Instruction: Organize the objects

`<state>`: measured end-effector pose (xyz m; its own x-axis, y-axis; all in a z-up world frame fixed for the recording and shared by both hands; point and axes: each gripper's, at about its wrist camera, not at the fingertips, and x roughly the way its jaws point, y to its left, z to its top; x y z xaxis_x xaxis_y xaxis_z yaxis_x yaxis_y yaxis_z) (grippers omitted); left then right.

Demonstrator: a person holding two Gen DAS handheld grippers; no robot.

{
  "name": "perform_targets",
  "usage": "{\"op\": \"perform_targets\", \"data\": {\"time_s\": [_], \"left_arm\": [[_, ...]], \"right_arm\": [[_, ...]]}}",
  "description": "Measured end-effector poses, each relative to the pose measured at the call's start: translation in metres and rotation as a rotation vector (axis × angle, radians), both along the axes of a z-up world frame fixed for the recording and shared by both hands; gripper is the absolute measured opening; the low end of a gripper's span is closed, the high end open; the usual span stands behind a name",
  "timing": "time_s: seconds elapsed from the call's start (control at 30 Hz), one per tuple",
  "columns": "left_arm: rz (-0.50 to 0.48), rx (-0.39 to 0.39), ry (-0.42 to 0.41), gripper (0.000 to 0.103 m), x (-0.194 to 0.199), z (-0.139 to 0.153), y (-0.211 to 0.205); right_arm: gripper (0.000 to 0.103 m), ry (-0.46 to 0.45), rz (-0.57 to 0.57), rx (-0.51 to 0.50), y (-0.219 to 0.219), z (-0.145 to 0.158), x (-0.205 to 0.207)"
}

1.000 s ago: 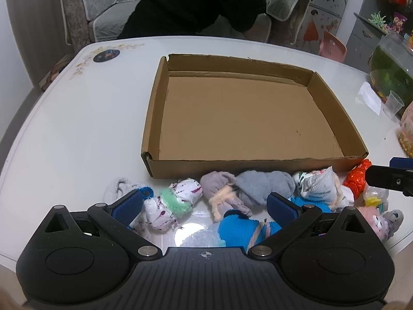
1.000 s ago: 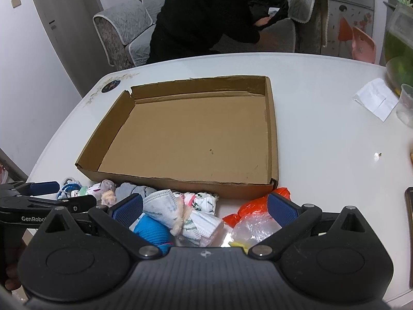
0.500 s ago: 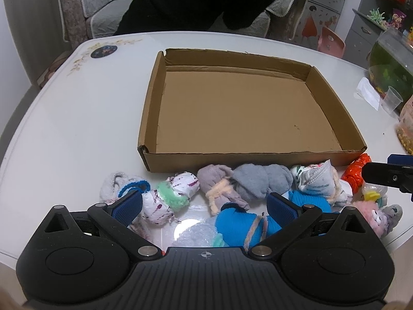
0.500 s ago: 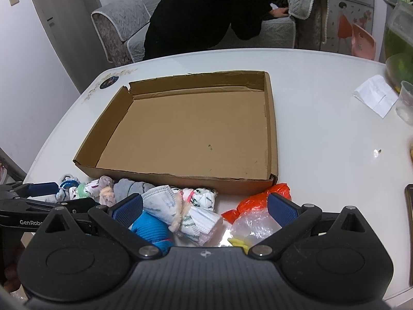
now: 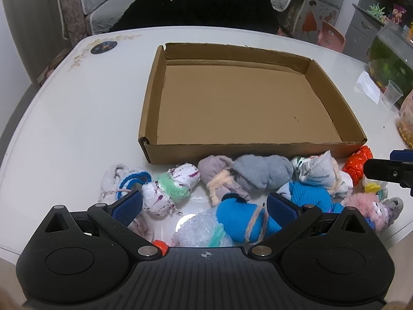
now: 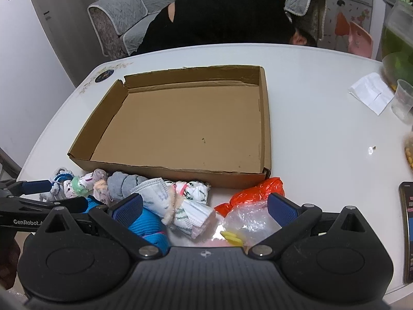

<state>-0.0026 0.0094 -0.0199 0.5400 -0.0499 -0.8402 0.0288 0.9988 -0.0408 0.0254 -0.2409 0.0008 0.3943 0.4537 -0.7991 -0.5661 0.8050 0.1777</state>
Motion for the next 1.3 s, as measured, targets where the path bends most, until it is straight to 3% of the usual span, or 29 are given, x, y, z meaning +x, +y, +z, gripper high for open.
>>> {"op": "perform_targets", "data": {"time_s": [0.57, 0.93, 1.3], "left_arm": [[-0.015, 0.011, 0.042, 0.103, -0.01, -0.003, -0.001], [-0.028, 0.007, 0.032, 0.103, -0.038, 0.001, 0.005], [-0.04, -0.048, 0.068, 0.103, -0.074, -0.027, 0.003]], "right_arm": [[0.102, 0.031, 0.026, -0.04, 0.001, 0.001, -0.004], [0.102, -0.023, 0.021, -0.065, -0.04, 0.005, -0.013], [0.102, -0.004, 0.059, -0.116, -0.068, -0.039, -0.028]]}}
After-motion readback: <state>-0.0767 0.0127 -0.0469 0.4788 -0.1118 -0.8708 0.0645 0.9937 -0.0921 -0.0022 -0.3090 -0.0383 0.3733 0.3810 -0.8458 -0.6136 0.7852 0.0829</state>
